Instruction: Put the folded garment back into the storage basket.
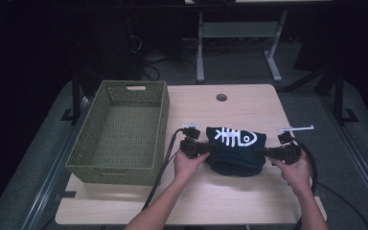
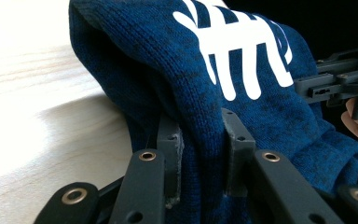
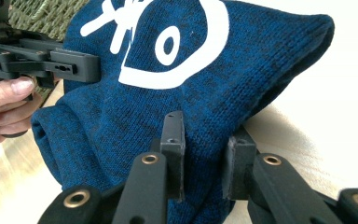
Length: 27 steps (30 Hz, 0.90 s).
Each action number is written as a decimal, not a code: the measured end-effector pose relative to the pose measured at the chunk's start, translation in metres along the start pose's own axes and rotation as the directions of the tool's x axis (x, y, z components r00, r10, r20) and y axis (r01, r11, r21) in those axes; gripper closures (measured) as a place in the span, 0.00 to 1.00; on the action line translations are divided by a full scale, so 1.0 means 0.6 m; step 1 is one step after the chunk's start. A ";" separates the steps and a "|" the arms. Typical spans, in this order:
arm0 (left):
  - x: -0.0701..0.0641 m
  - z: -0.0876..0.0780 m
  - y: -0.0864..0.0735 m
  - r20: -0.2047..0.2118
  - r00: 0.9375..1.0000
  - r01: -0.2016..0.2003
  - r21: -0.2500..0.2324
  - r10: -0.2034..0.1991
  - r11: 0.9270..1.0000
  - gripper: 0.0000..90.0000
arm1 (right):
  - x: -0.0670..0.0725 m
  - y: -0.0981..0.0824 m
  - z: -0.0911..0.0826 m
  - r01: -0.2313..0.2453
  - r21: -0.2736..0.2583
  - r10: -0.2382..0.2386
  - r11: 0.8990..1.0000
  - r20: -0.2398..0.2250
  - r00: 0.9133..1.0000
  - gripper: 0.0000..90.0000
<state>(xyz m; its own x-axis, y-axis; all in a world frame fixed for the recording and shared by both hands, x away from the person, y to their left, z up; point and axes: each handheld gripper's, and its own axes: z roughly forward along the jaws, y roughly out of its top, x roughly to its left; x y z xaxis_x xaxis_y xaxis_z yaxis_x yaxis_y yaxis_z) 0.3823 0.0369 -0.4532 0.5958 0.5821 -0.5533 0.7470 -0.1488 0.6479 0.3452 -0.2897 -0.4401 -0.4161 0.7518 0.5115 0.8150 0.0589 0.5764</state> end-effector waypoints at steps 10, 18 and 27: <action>-0.023 -0.020 0.005 0.035 0.999 -0.032 -0.019 0.033 0.999 0.82 | 0.016 -0.003 -0.029 0.017 -0.027 -0.018 1.000 -0.017 1.000 0.82; -0.040 -0.037 0.011 0.056 0.997 -0.050 -0.034 0.052 0.998 0.82 | 0.025 -0.005 -0.045 0.021 -0.047 -0.023 0.999 -0.043 0.999 0.82; -0.054 -0.060 0.021 0.074 0.996 -0.055 -0.056 0.059 0.997 0.82 | 0.039 0.001 -0.060 0.033 -0.067 -0.038 0.997 -0.064 0.997 0.82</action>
<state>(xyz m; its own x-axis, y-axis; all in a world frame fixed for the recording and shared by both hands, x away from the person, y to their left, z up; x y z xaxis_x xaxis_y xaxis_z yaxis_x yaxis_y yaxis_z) 0.3616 0.0448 -0.4083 0.6588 0.5120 -0.5513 0.6956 -0.1353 0.7056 0.3214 -0.2959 -0.4051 -0.4717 0.7052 0.5294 0.7717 0.0397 0.6347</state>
